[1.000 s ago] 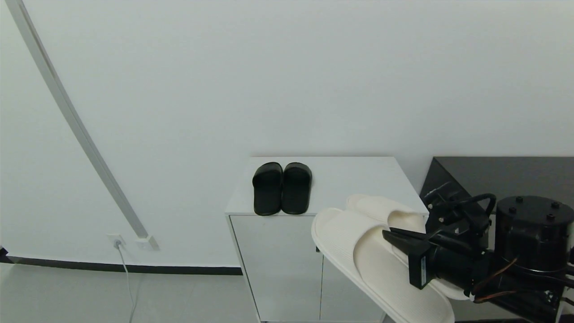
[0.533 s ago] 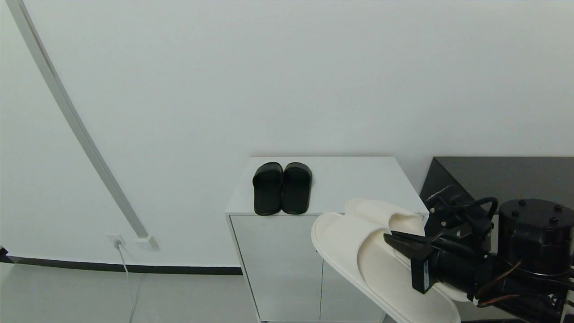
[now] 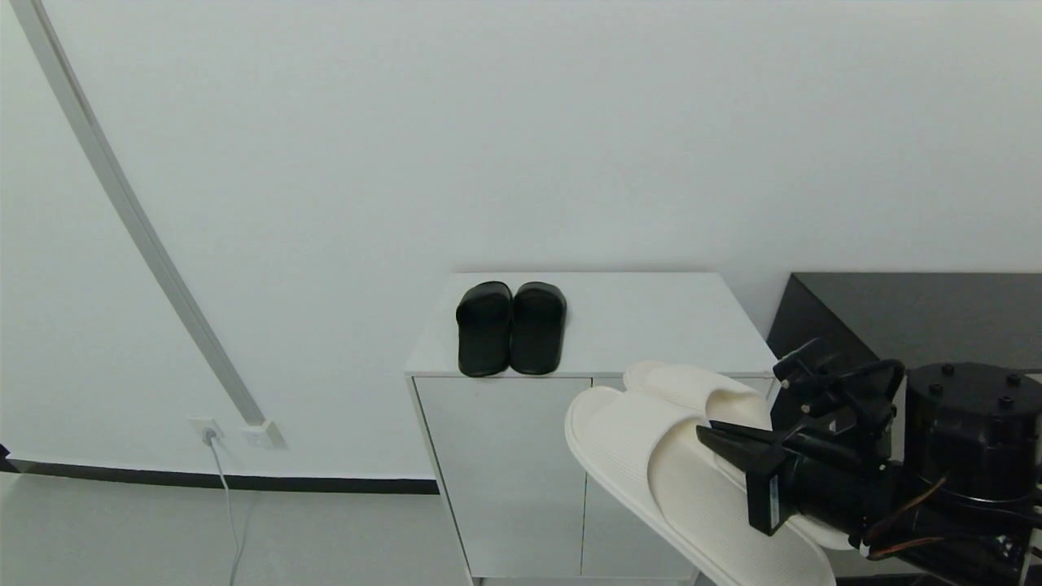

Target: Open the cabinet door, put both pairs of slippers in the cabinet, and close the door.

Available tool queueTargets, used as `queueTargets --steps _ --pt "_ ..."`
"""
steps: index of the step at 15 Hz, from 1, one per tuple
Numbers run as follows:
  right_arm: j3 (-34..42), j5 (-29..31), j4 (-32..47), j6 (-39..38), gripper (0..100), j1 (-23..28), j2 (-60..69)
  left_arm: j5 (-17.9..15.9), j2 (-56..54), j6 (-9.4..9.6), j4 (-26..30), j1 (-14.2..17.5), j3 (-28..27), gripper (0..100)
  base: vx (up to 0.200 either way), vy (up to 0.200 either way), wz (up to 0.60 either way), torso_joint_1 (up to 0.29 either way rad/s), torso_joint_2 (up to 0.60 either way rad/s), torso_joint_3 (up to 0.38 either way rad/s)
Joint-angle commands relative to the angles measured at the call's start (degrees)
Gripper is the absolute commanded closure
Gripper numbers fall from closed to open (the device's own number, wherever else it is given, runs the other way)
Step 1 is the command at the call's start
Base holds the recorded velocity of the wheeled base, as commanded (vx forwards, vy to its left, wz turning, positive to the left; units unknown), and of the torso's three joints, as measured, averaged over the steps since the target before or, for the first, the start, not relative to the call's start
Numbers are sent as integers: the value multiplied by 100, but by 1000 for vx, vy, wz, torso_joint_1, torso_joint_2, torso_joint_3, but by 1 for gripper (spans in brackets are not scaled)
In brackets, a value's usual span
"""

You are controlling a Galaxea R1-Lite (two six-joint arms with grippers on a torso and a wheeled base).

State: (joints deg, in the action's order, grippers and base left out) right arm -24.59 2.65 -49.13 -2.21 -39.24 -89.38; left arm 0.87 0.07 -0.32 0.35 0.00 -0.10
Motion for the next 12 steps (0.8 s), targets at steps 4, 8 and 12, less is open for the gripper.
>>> queueTargets --steps 4,8,12 --pt "24 -1 0 19 100 -5 -9 1 1 -3 0 0 1 100 0 0 0 -156 346 185" --pt "59 -1 0 19 100 -5 -18 1 1 5 0 0 1 100 0 0 0 -155 357 199" --pt "86 -1 -9 19 100 -5 -18 1 1 -3 0 0 1 100 0 0 0 -161 383 218"
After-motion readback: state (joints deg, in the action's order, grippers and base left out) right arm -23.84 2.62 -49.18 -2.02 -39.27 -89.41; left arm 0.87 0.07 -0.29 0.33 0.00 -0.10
